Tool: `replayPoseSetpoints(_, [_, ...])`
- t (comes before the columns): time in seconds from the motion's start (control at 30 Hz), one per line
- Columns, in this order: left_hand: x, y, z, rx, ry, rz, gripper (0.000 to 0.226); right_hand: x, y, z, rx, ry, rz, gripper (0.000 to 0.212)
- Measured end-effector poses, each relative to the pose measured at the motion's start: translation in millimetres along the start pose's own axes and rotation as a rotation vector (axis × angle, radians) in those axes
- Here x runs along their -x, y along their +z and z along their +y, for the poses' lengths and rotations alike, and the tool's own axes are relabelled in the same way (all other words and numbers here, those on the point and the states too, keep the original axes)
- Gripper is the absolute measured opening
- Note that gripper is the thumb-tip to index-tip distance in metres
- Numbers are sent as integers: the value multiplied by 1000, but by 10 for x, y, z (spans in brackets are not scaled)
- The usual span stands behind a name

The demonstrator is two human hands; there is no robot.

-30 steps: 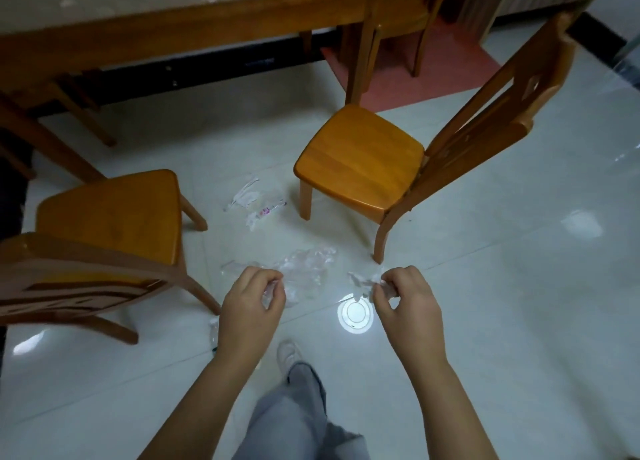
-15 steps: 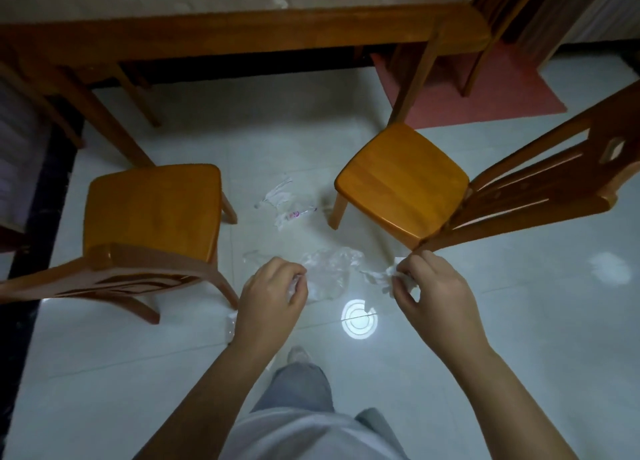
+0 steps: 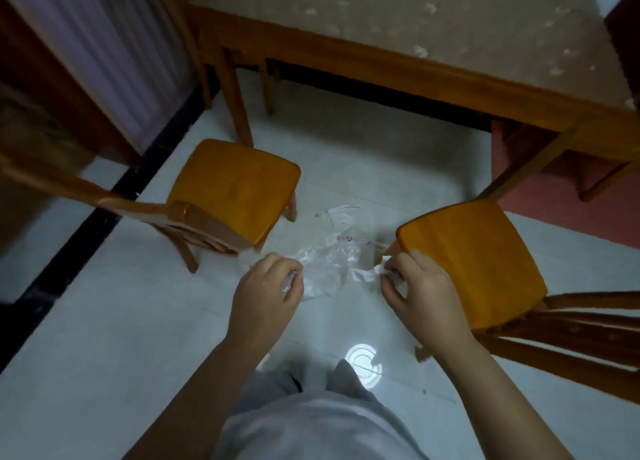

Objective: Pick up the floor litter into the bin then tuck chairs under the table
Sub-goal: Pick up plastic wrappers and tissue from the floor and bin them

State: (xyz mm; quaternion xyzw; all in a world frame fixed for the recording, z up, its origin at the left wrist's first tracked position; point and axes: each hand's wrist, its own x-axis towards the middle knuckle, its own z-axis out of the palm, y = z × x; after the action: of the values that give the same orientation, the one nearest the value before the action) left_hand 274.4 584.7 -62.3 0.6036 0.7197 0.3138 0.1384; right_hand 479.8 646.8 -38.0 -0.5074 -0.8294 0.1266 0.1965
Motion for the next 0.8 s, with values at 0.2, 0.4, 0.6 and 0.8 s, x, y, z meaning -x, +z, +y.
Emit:
replayPoseSetpoints(0.2, [531,-110,193,-72,-286,258,6,-203,-44,-67,-100,-364,-126,11])
replayPoseSetpoints(0.4, [1253,-150,366,-97,-537,448,12,-99,139,-315,-209,-632,-264,7])
replayPoseSetpoints(0.6, [2019,-325,483,-141,-752,656,11,228,287,-851,-306,-888,-398,5])
replayPoseSetpoints(0.8, [2910,-565,552,-168,-965,850,11,744,409,-1517,-319,-1107,-521,13])
